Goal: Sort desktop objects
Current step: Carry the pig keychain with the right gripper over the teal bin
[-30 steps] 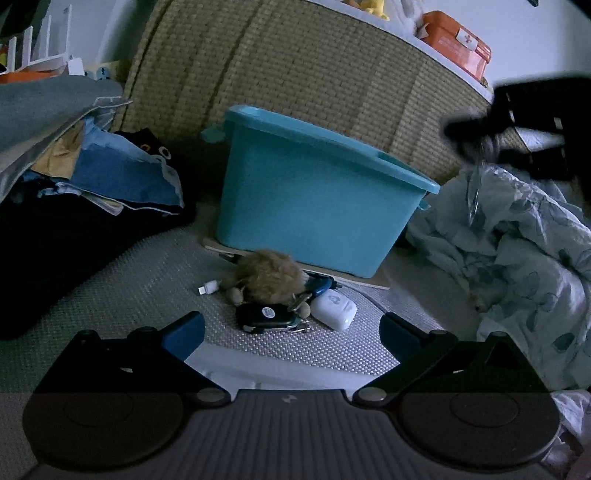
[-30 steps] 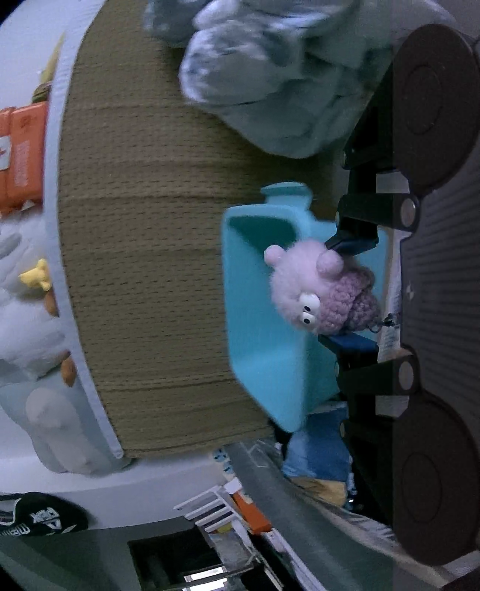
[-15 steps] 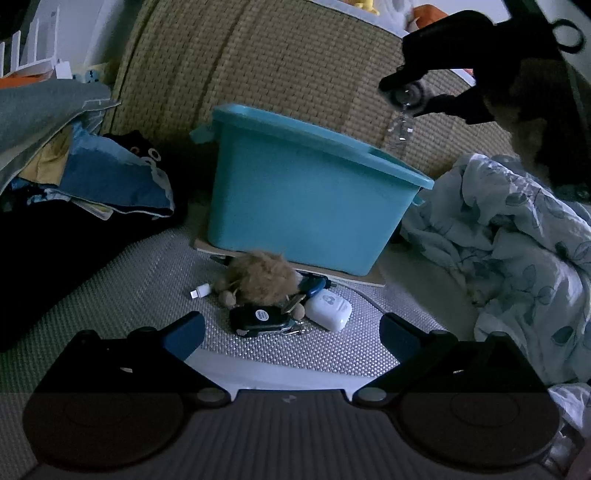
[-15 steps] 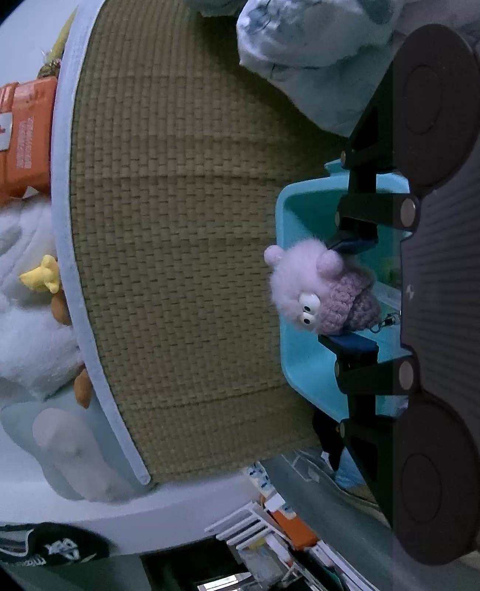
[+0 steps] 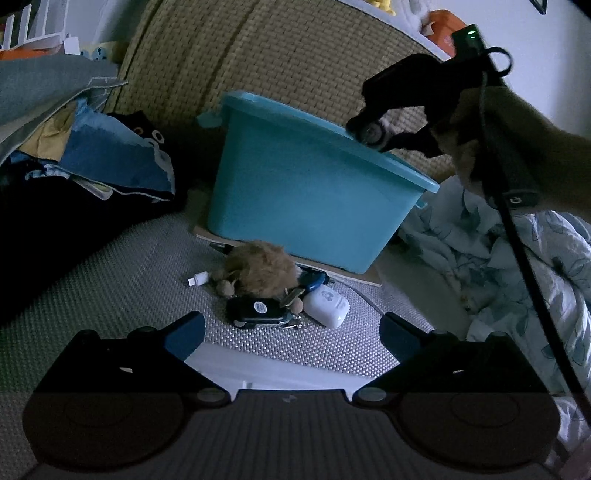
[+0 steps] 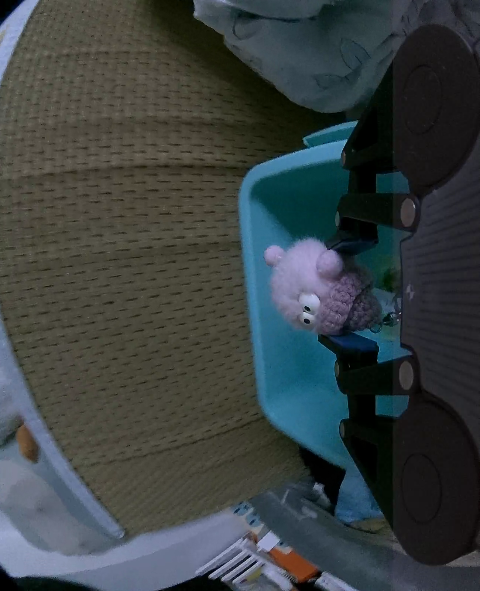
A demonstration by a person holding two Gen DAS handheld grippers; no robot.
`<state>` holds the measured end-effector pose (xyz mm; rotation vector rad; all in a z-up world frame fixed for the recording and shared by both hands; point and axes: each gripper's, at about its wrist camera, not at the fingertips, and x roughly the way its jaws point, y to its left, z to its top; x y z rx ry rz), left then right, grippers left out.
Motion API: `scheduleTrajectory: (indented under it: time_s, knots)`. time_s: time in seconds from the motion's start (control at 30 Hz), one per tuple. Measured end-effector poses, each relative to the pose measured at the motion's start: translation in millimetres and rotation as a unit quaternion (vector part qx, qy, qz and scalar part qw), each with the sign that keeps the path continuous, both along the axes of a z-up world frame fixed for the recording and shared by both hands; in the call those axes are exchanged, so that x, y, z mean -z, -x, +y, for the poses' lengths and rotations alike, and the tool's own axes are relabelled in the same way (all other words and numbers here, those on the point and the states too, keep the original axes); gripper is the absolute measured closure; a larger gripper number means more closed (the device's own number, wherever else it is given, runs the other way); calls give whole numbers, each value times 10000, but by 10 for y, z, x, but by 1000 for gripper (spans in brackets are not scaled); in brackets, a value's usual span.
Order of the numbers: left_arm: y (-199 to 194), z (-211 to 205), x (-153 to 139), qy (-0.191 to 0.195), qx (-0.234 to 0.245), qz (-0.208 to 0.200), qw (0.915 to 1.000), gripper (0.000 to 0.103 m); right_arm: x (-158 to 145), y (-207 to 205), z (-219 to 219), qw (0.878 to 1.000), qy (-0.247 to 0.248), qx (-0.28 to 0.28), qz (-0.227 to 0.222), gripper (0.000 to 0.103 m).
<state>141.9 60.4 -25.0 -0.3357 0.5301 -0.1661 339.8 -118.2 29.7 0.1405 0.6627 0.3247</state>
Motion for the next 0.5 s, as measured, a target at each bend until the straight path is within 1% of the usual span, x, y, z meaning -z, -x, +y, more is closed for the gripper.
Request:
scheduleTrajectory:
  time_s: [0.2,0.4,0.5]
  knots:
    - [-6,6,8,24,11,23,10000,0,168,-174,86,9988,222,18,426,57]
    - [-17,19,17,61,-1,60,10000,0,284,-319,160,9949,427,-116,910,57]
    - [-22,33,21,110,-17,79,9999,0,293,-361,200,9933,503,-178,1025,57]
